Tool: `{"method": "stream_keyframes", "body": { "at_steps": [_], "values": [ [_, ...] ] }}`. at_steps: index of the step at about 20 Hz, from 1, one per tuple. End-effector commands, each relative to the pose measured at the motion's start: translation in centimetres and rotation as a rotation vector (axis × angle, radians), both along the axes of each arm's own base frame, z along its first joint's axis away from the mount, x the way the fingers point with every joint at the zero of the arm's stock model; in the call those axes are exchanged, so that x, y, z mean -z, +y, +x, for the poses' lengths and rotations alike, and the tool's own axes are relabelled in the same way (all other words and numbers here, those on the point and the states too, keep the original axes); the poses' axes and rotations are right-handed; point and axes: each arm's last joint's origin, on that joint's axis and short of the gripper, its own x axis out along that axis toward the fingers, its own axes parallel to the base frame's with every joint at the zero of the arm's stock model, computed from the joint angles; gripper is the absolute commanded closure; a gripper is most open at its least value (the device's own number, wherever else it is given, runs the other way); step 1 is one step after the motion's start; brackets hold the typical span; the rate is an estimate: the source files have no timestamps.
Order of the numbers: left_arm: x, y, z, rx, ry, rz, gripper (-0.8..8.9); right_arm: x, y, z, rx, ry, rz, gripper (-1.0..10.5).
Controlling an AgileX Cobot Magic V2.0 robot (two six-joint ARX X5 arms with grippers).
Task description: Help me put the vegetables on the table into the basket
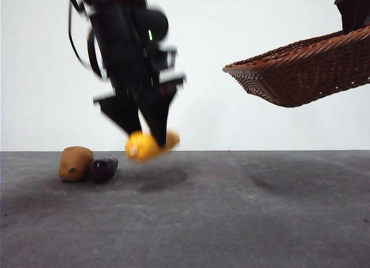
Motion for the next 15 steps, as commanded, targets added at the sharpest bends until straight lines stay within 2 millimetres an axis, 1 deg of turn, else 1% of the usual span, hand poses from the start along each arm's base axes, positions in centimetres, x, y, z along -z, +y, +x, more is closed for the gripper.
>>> {"method": "stream_keyframes", "body": {
  "at_steps": [1,3,4,6,8,10,15],
  "values": [
    [-3.4,0.8,-1.4,-0.019,-0.058,-0.063,8.26,0.7,0.1,0.0,0.023,0.011,-0.003,9.6],
    [-6.5,1.4,-3.1,-0.029,-0.113,-0.110,8.26,2.2,0.6,0.1,0.022,0.046,-0.012,9.6],
    [-8.0,1.8,-4.2,-0.023,-0.139,-0.129,8.26,3.4,0.9,0.2,0.012,0.068,-0.014,9.6],
    [-10.1,2.2,-6.1,-0.006,-0.178,-0.161,8.26,5.9,1.8,0.3,0.010,0.097,-0.007,9.6],
    [-11.3,2.4,-7.3,-0.004,-0.202,-0.189,8.26,7.8,3.3,0.2,0.006,0.118,0.004,9.6],
    [-11.3,2.2,-7.4,0.005,-0.196,-0.198,8.26,8.4,4.9,-0.1,-0.040,0.123,0.007,9.6],
    [-8.9,0.4,-5.6,0.040,-0.081,-0.280,8.26,8.2,9.0,-1.0,-0.119,0.119,0.016,9.6]
  ]
}}
